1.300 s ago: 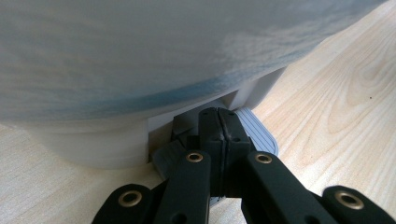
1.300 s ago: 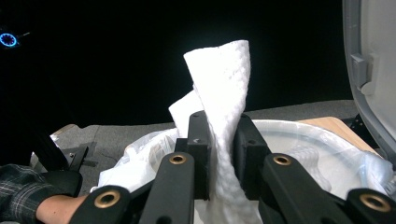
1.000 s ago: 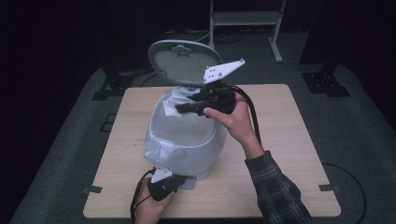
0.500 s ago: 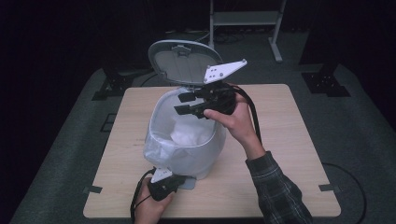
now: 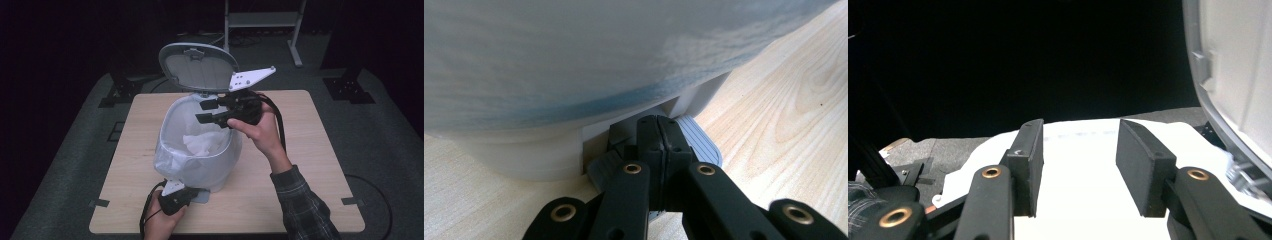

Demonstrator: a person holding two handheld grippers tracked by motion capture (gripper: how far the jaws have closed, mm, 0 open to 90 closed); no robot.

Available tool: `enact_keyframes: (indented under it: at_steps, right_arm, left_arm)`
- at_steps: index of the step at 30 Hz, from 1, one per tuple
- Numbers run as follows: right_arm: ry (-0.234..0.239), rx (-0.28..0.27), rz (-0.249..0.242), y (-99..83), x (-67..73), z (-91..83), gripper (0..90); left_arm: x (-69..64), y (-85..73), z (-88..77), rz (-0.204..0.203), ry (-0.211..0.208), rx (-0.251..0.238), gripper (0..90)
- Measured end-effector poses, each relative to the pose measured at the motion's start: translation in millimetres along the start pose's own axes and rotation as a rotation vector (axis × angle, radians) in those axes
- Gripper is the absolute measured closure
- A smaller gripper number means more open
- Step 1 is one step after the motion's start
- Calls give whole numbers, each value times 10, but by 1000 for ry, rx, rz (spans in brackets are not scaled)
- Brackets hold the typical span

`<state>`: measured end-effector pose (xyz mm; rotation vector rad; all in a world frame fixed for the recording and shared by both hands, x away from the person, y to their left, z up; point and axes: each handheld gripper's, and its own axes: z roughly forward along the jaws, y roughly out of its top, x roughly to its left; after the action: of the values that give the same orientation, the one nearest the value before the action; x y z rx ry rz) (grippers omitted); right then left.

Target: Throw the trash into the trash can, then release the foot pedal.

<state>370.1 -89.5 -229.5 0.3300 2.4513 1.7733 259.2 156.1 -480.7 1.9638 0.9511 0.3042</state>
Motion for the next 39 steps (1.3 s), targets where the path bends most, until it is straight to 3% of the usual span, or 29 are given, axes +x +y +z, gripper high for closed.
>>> enact_keyframes:
  at_steps: [16,25,32,39]
  right_arm:
    - [-71,-9,28,-243,-46,-412,521]
    - [-132,-4,58,-470,-58,-677,475]
    - [-213,-9,89,-754,-59,-952,405]
    - [-276,13,125,-1053,-56,-1082,352]
  left_arm:
    - [8,2,-2,9,2,0,900]
    - [28,4,-6,-16,-16,4,896]
    - [34,-1,-11,-14,-33,-6,850]
    - [2,9,-36,-22,-37,3,775]
